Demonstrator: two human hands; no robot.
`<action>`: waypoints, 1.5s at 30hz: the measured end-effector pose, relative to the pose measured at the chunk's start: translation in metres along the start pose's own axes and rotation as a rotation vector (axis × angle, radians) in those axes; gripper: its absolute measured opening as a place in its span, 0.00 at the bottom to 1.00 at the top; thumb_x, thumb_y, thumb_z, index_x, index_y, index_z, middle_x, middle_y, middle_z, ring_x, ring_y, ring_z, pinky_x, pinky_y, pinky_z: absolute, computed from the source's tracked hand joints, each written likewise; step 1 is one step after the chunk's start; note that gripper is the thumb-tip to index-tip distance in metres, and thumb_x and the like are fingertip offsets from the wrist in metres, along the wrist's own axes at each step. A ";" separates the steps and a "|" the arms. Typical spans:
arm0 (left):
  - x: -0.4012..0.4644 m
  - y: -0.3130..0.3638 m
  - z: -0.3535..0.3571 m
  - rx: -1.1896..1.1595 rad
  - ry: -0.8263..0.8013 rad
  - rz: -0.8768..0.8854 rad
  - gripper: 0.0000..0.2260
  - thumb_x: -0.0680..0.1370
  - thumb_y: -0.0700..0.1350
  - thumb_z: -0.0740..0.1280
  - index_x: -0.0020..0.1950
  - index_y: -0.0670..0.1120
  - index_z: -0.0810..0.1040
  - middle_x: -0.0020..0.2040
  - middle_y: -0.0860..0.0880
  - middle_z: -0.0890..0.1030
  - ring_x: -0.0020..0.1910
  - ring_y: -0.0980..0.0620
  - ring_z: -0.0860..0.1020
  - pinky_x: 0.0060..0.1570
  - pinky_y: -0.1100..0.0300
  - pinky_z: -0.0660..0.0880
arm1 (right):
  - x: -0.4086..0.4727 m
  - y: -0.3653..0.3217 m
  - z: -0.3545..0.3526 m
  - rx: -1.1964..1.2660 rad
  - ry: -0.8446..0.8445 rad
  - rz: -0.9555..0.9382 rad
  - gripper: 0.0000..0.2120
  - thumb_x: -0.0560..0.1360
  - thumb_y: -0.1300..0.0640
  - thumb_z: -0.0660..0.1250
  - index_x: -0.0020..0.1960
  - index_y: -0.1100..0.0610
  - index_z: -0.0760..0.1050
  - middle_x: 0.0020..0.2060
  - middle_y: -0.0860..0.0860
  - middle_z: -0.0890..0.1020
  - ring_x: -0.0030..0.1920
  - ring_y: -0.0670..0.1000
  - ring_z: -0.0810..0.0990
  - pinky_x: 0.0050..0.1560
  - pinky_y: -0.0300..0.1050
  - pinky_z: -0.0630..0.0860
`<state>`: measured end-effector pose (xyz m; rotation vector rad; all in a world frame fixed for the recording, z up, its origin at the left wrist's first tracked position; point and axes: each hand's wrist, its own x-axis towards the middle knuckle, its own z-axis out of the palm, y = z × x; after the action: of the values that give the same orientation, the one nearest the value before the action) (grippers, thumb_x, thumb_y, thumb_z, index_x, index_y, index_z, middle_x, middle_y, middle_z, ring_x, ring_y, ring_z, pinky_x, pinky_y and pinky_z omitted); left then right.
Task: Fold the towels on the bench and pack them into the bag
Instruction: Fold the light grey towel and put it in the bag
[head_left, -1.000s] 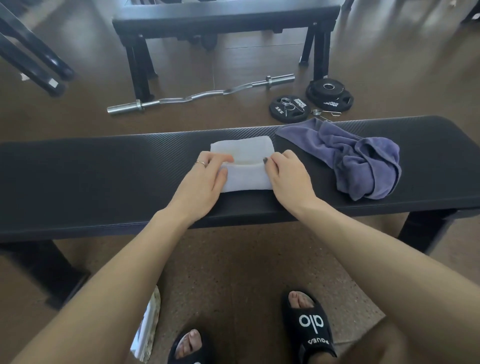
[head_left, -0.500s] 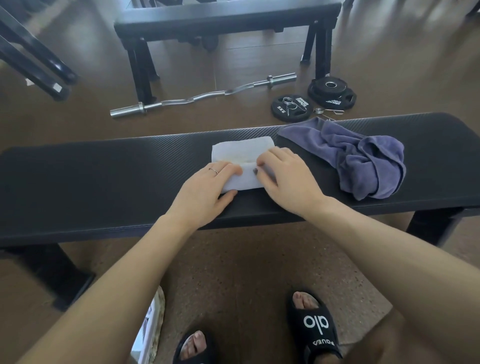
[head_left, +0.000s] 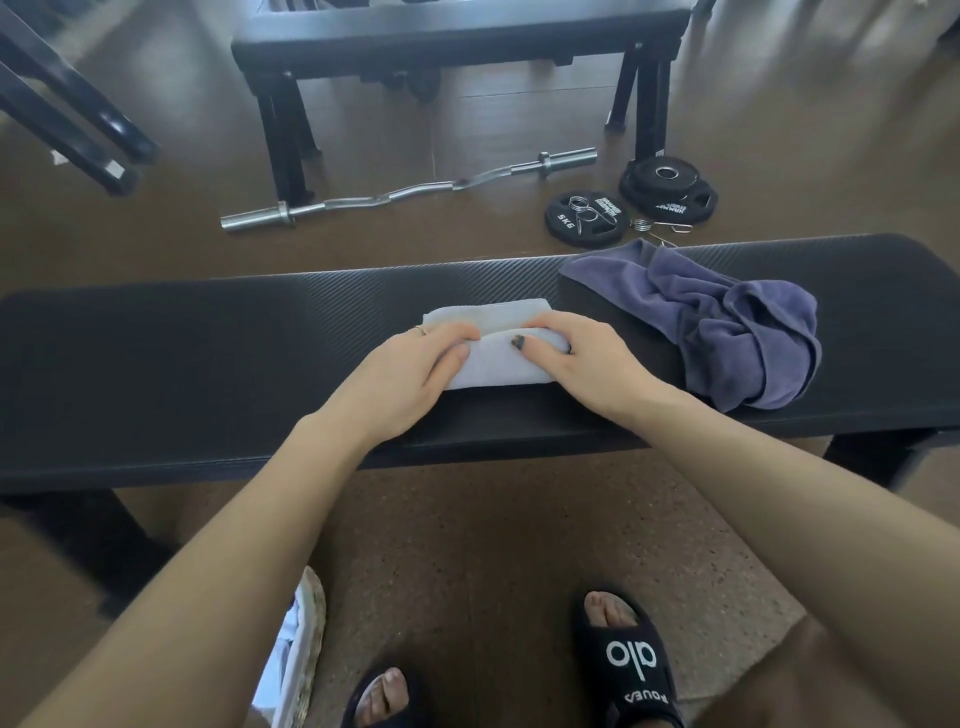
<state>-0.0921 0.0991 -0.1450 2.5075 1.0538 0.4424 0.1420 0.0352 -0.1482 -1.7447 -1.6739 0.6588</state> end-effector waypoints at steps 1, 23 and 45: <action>0.001 0.001 0.002 0.063 0.055 0.057 0.14 0.86 0.50 0.55 0.68 0.51 0.75 0.61 0.49 0.78 0.57 0.46 0.77 0.57 0.49 0.74 | 0.003 -0.001 0.003 -0.012 0.020 0.003 0.11 0.81 0.44 0.63 0.56 0.47 0.81 0.47 0.44 0.76 0.49 0.44 0.75 0.46 0.34 0.66; 0.009 -0.006 -0.010 -0.114 -0.015 0.020 0.10 0.86 0.51 0.59 0.63 0.57 0.77 0.58 0.57 0.80 0.57 0.56 0.76 0.58 0.50 0.74 | 0.003 0.002 0.000 -0.095 0.001 -0.178 0.14 0.77 0.43 0.69 0.58 0.49 0.79 0.51 0.45 0.81 0.52 0.46 0.77 0.55 0.43 0.73; 0.023 0.002 -0.023 -0.067 -0.273 -0.123 0.16 0.75 0.59 0.72 0.60 0.66 0.72 0.53 0.54 0.79 0.54 0.50 0.76 0.57 0.46 0.75 | 0.013 -0.014 -0.012 -0.105 -0.126 -0.001 0.19 0.65 0.45 0.77 0.53 0.46 0.75 0.49 0.46 0.79 0.50 0.48 0.77 0.48 0.46 0.73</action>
<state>-0.0848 0.1199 -0.1210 2.3449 1.0567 0.0939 0.1422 0.0470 -0.1294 -1.8077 -1.8249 0.7043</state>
